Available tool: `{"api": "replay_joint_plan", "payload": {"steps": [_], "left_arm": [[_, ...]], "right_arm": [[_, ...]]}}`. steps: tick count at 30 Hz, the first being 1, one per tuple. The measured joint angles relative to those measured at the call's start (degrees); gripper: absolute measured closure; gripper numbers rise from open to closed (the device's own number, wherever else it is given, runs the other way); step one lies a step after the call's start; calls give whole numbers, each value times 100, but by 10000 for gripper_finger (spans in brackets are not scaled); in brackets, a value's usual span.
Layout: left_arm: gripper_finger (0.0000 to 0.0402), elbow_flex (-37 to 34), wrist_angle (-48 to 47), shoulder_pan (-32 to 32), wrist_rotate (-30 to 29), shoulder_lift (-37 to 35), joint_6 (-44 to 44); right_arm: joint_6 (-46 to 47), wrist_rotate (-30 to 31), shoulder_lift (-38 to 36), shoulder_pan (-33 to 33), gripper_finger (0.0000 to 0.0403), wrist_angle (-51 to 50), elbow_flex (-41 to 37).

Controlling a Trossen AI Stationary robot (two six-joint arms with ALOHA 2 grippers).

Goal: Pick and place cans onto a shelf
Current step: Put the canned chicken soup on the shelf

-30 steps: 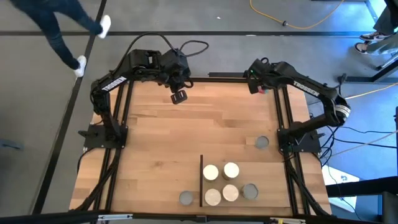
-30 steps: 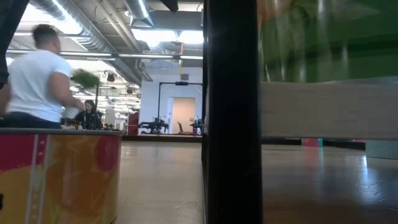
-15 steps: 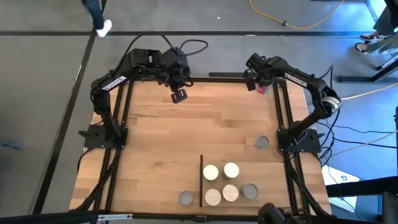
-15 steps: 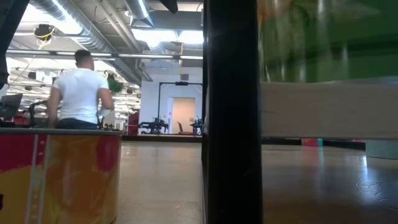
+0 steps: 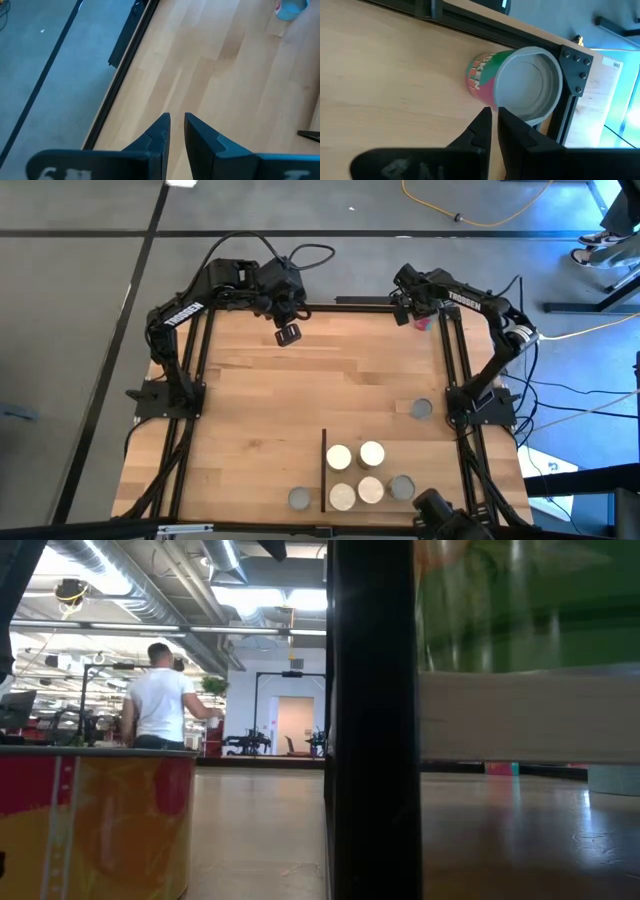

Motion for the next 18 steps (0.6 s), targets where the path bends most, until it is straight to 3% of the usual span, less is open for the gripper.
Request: {"api": "replay_joint_plan", "payload": {"steps": [18], "left_arm": [[352, 0, 0, 0, 0, -2, -2]], "right_arm": [[-325, -173, 159, -234, 369, 59, 0]]}}
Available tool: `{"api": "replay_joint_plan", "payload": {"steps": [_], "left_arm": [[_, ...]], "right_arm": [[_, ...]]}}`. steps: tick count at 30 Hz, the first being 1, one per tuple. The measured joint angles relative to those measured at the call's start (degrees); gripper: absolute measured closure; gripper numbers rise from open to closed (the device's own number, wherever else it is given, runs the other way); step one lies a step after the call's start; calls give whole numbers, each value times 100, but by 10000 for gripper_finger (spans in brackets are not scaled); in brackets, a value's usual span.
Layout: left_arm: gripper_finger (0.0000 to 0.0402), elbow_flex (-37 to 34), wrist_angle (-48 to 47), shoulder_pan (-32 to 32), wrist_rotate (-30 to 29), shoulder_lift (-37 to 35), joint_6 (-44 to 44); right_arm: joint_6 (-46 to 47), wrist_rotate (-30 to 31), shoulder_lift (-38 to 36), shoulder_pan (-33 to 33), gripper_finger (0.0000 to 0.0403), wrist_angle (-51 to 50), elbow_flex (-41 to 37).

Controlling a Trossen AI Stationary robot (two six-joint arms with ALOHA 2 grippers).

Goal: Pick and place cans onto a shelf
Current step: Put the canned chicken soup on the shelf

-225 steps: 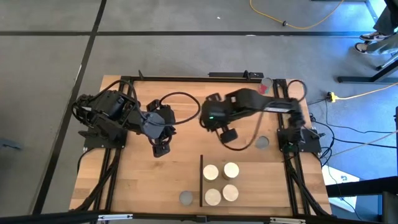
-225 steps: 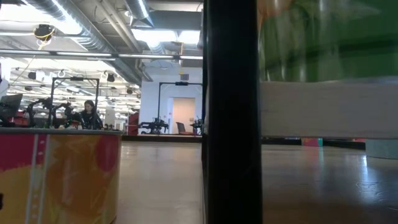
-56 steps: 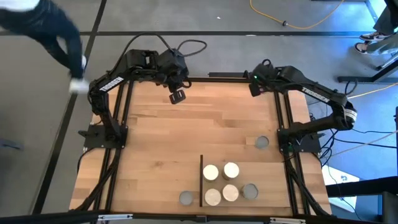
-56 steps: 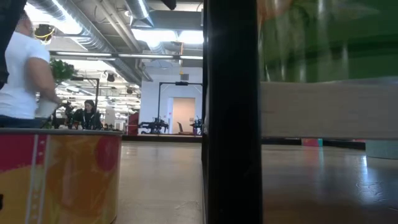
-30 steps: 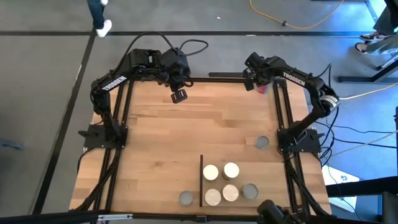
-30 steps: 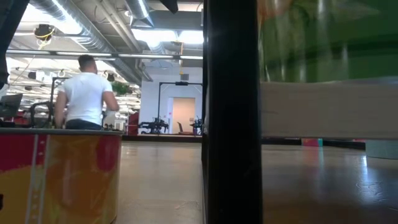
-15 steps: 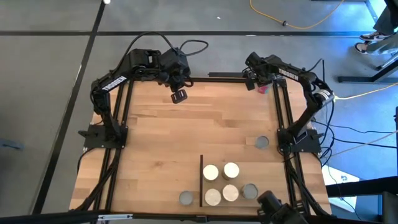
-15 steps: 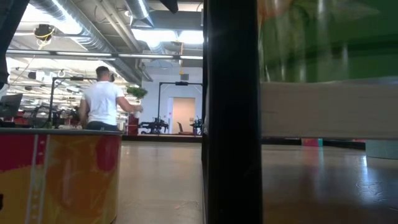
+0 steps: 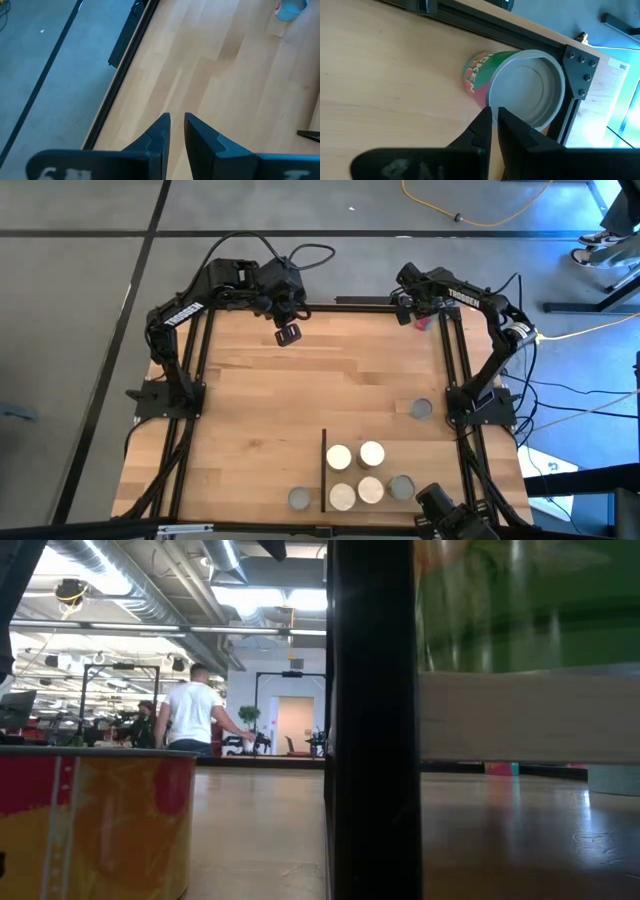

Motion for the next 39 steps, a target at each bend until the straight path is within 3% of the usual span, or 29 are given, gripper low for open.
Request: {"api": "replay_joint_plan", "payload": {"steps": [39], "left_arm": [[352, 0, 2, 0, 0, -2, -50]], "right_arm": [[-606, -21, -8, -21, 370, -32, 0]]}}
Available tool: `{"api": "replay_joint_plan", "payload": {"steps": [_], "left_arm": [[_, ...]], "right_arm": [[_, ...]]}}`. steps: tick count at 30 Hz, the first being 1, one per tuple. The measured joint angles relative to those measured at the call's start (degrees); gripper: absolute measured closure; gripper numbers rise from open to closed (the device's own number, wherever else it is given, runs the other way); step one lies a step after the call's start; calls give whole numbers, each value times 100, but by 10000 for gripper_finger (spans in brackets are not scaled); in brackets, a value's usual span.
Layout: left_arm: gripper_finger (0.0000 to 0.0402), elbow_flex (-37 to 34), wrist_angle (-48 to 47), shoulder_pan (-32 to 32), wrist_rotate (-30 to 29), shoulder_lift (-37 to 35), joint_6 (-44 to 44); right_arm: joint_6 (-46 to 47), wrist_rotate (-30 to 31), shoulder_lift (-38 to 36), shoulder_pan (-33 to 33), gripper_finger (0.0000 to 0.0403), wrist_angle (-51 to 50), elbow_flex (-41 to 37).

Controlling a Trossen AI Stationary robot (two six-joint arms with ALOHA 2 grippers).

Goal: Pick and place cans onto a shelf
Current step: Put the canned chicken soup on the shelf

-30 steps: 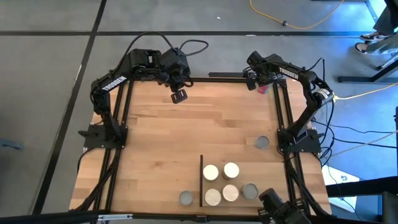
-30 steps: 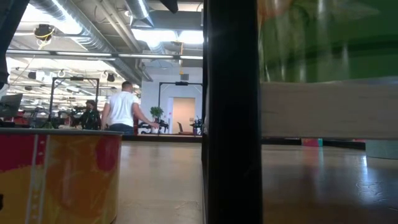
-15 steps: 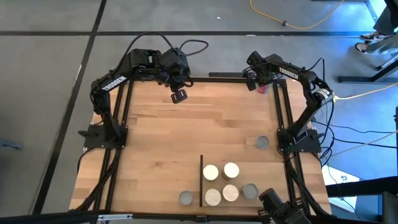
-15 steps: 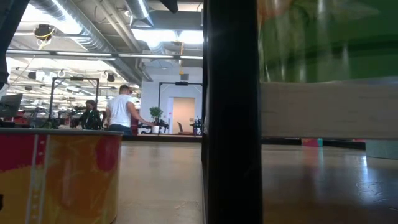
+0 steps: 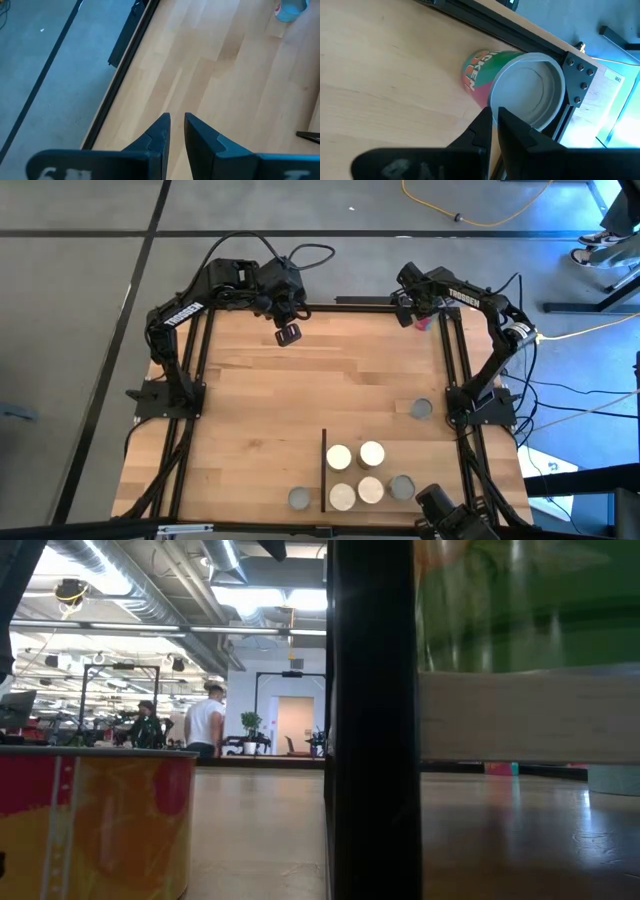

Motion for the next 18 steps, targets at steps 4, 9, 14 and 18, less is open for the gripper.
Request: {"api": "replay_joint_plan", "payload": {"steps": [4, 9, 14, 18], "left_arm": [[352, 0, 0, 0, -2, 0, -2], [352, 0, 0, 0, -2, 0, -7], [352, 0, 0, 0, 0, -2, -9], [352, 0, 0, 0, -1, -1, -12]], "right_arm": [[-10, -4, -12, 0, 369, -7, 0], [-177, -142, -12, 0, 369, -7, 0], [-265, -151, -14, 1, 370, 3, 0], [-265, -151, -14, 2, 369, 32, 0]]}}
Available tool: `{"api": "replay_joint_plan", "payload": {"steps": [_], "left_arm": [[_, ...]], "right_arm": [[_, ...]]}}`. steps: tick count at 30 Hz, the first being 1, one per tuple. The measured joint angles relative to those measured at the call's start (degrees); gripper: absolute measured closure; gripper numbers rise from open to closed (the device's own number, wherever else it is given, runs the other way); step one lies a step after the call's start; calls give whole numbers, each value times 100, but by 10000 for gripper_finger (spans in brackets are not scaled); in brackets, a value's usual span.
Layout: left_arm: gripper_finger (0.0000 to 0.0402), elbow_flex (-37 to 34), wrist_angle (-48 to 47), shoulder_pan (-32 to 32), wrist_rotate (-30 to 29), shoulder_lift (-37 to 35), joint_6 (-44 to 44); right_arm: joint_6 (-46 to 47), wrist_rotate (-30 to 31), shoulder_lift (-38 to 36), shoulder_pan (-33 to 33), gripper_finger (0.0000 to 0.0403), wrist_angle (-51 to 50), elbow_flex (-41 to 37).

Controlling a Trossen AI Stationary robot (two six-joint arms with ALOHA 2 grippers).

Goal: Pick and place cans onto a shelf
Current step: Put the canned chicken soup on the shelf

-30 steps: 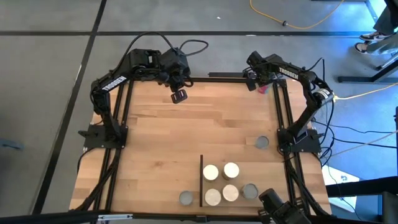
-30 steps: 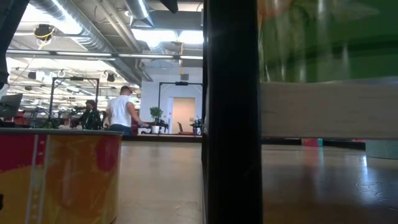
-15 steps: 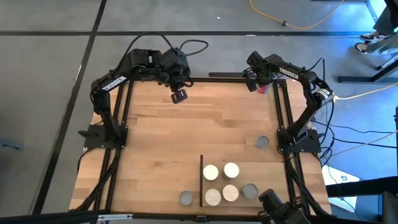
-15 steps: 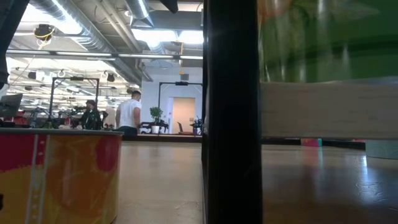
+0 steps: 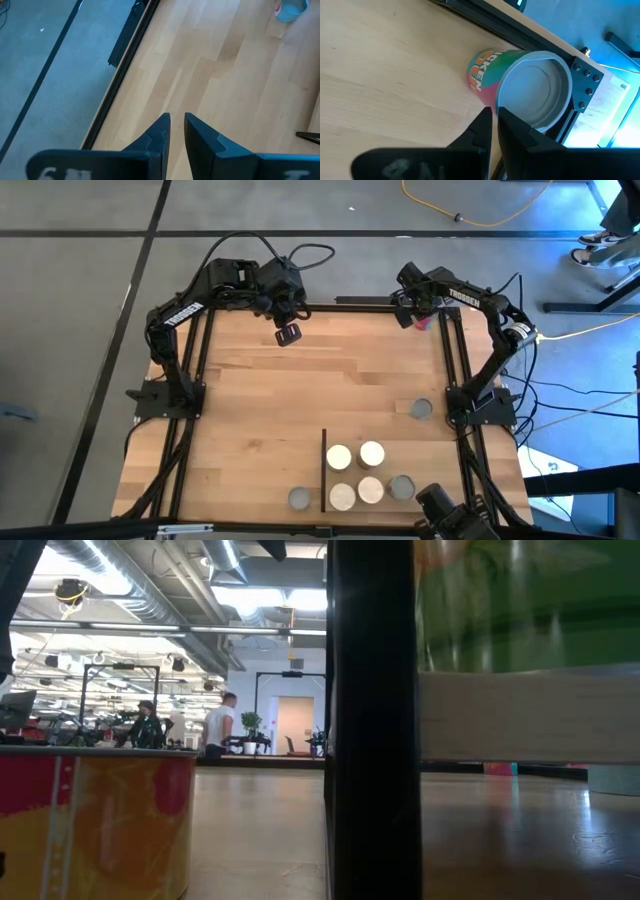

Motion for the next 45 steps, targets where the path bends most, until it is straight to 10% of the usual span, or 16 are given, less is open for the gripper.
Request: {"api": "replay_joint_plan", "payload": {"steps": [45], "left_arm": [[352, 0, 0, 0, 1, -1, 8]], "right_arm": [[289, 350, 2, -15, 370, 181, -129]]}}
